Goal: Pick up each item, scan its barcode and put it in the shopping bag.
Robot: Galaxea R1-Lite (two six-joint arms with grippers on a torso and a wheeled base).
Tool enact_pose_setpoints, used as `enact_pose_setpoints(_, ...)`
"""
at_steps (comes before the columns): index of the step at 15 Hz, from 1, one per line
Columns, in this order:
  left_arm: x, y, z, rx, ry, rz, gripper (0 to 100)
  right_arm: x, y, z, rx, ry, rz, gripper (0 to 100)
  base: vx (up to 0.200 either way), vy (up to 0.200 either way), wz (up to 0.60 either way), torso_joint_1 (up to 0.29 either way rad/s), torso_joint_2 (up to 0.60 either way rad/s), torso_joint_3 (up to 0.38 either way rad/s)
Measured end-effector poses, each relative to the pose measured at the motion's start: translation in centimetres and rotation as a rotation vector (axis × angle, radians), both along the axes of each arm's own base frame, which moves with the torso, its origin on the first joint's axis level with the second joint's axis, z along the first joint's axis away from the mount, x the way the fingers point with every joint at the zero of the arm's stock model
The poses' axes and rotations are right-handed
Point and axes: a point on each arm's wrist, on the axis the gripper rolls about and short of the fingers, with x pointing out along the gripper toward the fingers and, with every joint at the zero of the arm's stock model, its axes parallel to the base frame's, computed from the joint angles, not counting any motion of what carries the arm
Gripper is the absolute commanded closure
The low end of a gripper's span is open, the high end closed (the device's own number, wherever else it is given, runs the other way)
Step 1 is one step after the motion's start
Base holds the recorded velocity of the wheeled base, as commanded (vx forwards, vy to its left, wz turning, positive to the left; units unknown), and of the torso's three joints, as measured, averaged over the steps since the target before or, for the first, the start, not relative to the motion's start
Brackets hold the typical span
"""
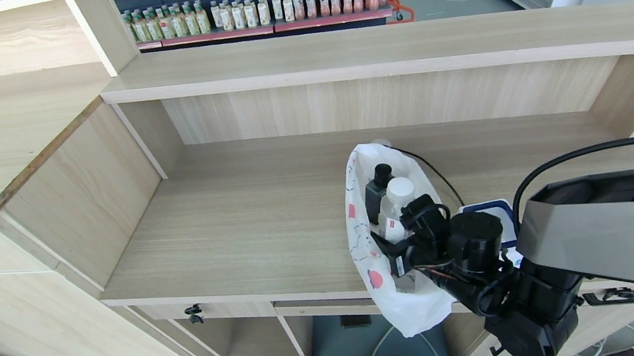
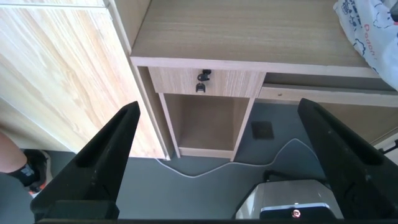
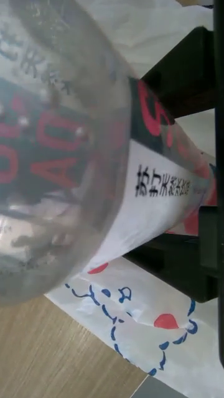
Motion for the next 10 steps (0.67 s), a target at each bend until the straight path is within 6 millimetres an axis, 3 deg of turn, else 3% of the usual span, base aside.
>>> enact_pose_setpoints(6,0.0,0.0,0.0,0.001,0.0,0.0,0,0.6,-0.3,1.0,-0.006,-0.046,-0.012,0,0.0,0.0,0.0,0.0,0.0,0.0)
enact_pose_setpoints(10,0.0,0.0,0.0,0.002,-0.001,-0.001,0,0.1,-0.2,3.5,0.046,-0.093,0.008,0,0.0,0.0,0.0,0.0,0.0,0.0)
